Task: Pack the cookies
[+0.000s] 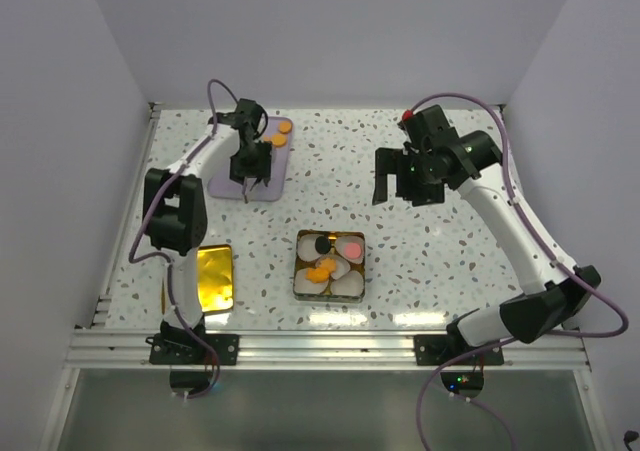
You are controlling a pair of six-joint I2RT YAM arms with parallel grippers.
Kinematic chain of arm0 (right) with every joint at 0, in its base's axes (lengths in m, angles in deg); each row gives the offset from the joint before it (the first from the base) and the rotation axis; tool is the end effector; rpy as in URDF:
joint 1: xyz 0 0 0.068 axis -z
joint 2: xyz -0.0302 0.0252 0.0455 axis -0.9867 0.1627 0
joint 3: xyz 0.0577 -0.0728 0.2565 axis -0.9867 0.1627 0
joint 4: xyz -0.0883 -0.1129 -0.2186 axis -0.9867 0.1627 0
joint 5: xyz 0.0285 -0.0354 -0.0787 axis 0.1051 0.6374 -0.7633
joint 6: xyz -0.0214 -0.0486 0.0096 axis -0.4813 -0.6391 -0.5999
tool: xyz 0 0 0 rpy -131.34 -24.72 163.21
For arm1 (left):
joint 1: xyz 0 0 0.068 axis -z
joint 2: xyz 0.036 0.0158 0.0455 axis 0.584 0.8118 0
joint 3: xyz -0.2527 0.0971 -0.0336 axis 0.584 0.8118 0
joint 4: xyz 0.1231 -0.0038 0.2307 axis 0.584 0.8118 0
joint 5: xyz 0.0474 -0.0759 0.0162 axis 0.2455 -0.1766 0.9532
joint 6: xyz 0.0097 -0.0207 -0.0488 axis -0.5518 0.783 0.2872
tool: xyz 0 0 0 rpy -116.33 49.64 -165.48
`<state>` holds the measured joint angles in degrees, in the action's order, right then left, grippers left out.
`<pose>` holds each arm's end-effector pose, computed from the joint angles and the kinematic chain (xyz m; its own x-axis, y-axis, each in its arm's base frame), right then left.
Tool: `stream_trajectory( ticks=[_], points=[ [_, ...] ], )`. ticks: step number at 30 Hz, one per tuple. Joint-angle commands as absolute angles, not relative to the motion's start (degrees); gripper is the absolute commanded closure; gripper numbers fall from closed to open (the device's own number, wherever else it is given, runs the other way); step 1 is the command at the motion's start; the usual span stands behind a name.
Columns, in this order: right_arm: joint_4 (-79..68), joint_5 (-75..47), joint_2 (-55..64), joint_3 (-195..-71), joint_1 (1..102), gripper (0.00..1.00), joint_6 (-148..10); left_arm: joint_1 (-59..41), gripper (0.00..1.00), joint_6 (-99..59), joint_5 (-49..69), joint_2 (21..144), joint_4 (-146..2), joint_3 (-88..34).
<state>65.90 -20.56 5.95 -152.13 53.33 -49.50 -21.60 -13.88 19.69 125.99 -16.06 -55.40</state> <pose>0.2362 0.1228 0.3923 -0.8938 0.0391 -0.4467 -0.0788 0.9670 0.2424 0.4190 -0.1046 0.2211 -0.9512 -0.0747 -0.2995 -0.0559 0.9959 -0.0708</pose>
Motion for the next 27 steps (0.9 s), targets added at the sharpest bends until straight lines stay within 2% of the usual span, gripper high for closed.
stream_trajectory(
  ticks=[1, 8, 14, 27],
  points=[
    [65.64, -21.68, 7.08, -154.99, 53.48, 0.03, -50.77, -22.02, 0.38, -15.97, 18.87, 128.69, -15.48, -61.03],
    [65.81, -23.00, 9.63, -157.01, 53.57, 0.03, -51.74, -22.28, 0.39, -15.97, 19.76, 134.58, -13.54, -68.50],
    [66.25, -23.53, 11.21, -158.33, 53.65, 0.03, -52.62, -22.72, 0.42, -15.80, 20.11, 135.99, -13.54, -69.21],
    [66.17, -23.00, 11.04, -157.99, 53.83, 0.03, -52.97, -23.34, 0.63, -15.71, 21.33, 134.24, -13.72, -68.69]
  ],
)
